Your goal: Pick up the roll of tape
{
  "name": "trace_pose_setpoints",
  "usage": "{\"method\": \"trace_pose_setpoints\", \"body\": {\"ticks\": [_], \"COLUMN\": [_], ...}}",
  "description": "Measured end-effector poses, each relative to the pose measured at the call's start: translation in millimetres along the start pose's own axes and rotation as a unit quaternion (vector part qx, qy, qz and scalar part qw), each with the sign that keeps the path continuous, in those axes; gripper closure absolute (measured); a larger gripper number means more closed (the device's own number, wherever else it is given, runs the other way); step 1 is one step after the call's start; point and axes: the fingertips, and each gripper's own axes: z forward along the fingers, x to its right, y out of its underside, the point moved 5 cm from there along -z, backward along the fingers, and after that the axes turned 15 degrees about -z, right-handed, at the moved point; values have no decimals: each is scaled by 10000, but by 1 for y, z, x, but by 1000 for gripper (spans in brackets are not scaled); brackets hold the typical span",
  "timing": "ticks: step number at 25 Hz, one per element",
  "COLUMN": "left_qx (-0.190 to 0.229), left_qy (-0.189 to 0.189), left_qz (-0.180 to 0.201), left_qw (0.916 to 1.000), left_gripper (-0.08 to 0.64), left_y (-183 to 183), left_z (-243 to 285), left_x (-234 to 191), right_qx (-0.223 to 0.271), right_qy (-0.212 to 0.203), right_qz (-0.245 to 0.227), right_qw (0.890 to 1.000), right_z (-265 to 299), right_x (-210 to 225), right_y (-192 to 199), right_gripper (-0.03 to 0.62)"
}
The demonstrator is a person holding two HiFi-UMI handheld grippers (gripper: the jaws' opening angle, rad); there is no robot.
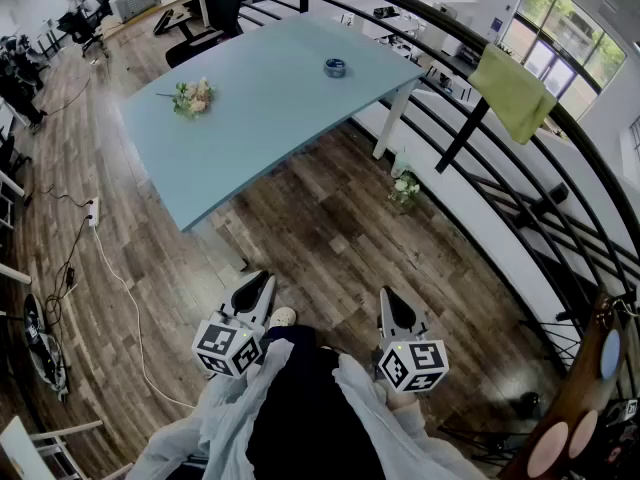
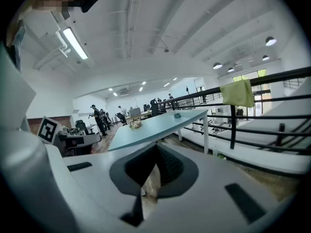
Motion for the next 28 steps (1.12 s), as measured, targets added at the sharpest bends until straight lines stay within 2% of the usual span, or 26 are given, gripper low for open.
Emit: {"method": "trace_pose_setpoints", "body": {"ticks": [6,17,23,28], "left_qx": [11,-113,-153,-125], "left_qy": [14,47,13,-10], "left_qz": [40,65,38,-16], "left_qw": [10000,9999,9999,9999], "left_gripper": [502,502,502,502], "left_y": [6,19,23,15], "left_z": [2,-9,-7,8], "left_x": [3,18,15,10], "right_qx": [108,158,278,201], "right_qy": [-106,-123,12,-57], "right_qz": [220,349,346,257], "right_qw": [9996,9992,9990,9994], "right_z": [-4,-17,-5,11], "right_x": [2,-1,5,11], "right_y": [5,15,12,5], "right_gripper": [583,583,583,583]}}
